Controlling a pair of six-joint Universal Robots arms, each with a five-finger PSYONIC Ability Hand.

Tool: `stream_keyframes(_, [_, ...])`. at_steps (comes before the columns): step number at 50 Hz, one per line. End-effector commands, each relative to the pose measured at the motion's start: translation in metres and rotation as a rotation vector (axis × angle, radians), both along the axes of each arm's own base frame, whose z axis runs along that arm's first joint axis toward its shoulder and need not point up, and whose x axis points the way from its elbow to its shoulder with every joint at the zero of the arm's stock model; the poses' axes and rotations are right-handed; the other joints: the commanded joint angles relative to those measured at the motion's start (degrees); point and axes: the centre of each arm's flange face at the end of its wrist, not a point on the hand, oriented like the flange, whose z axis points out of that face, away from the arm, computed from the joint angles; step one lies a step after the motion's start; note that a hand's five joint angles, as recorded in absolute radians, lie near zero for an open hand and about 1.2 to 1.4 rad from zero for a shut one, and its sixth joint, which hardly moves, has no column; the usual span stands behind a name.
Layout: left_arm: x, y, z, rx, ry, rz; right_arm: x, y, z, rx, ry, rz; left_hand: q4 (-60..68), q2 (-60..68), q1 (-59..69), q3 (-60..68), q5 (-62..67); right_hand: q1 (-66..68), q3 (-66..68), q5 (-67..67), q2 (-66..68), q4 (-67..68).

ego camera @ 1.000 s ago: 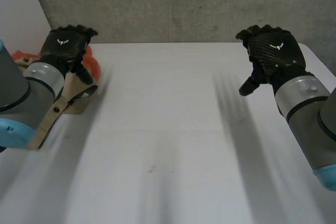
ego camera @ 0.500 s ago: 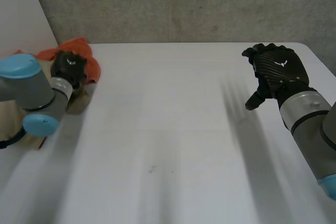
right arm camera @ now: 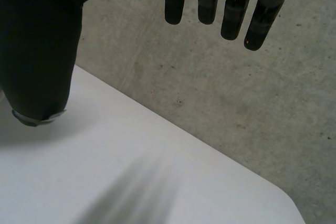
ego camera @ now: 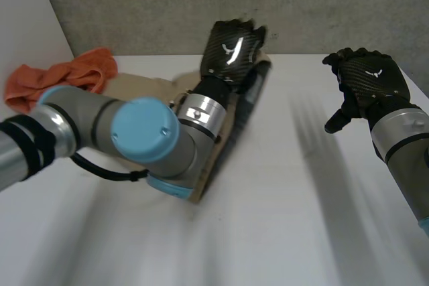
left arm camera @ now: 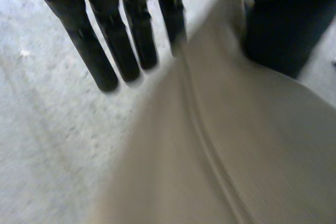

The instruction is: Fold the laundry.

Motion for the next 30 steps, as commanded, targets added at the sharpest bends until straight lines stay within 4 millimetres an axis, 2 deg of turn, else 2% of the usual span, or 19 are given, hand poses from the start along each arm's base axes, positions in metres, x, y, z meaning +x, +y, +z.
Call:
stream_keyframes(1, [0.003, 0.001, -0.002, -0.026, 0.024, 0.000, 0.000, 0.000, -0.001, 0.003, 0.001, -0.001, -28.9, -27.5, -23.9, -29.1, -28.6, -1.2, -2.2, -3.1, -2.5, -3.4])
stream_keyframes(6, [0.025, -0.007, 0.024, -0.045, 0.042, 0.048, 0.001, 0.001, 0.000, 0.004, -0.001, 0.003, -28.9, -27.5, -23.9, -29.1, -28.6, -1.2, -2.2, -3.1, -2.5, -3.4])
stream_keyframes(10, [0.055, -0.022, 0.026, -0.010, 0.003, 0.122, 0.004, 0.004, -0.003, 0.023, 0.005, 0.014, -28.9, -27.5, -23.9, -29.1, -28.6, -1.2, -2.2, -3.1, -2.5, -3.4])
stream_keyframes(11, [0.068, -0.026, 0.031, 0.002, -0.006, 0.149, 0.004, 0.004, -0.003, 0.029, 0.007, 0.014, -28.9, -27.5, -23.9, -29.1, -28.6, -1.2, -2.2, -3.1, -2.5, -3.4])
stream_keyframes(16, [0.102, -0.032, 0.038, 0.052, -0.054, 0.223, 0.008, 0.012, -0.005, 0.081, 0.033, 0.053, -28.9, -27.5, -23.9, -29.1, -28.6, -1.2, -2.2, -3.1, -2.5, -3.4])
stream_keyframes(21, [0.154, -0.059, 0.030, 0.141, -0.138, 0.357, 0.034, 0.035, -0.013, 0.150, 0.057, 0.203, -27.7, -26.2, -22.7, -27.9, -27.3, -1.2, -2.2, -3.1, -2.5, -3.4])
stream_keyframes(24, [0.176, -0.072, 0.021, 0.197, -0.195, 0.399, 0.054, 0.047, -0.028, 0.202, 0.082, 0.276, -26.7, -25.2, -21.7, -26.9, -26.3, -1.2, -2.2, -3.1, -2.5, -3.4])
stream_keyframes(25, [0.188, -0.079, 0.016, 0.226, -0.232, 0.413, 0.057, 0.048, -0.031, 0.206, 0.088, 0.287, -26.3, -24.9, -21.4, -26.5, -26.0, -1.2, -2.2, -3.1, -2.5, -3.4])
stream_keyframes(27, [0.198, -0.085, 0.007, 0.256, -0.278, 0.415, 0.068, 0.048, -0.041, 0.216, 0.115, 0.308, -25.5, -24.1, -20.5, -25.7, -25.2, 1.4, 0.4, -0.5, 0.1, -0.8])
stream_keyframes(30, [0.219, -0.098, -0.016, 0.314, -0.379, 0.418, 0.074, 0.036, -0.054, 0.222, 0.159, 0.282, -23.8, -22.4, -18.8, -24.0, -23.5, 2.3, 1.2, 0.3, 0.9, 0.0])
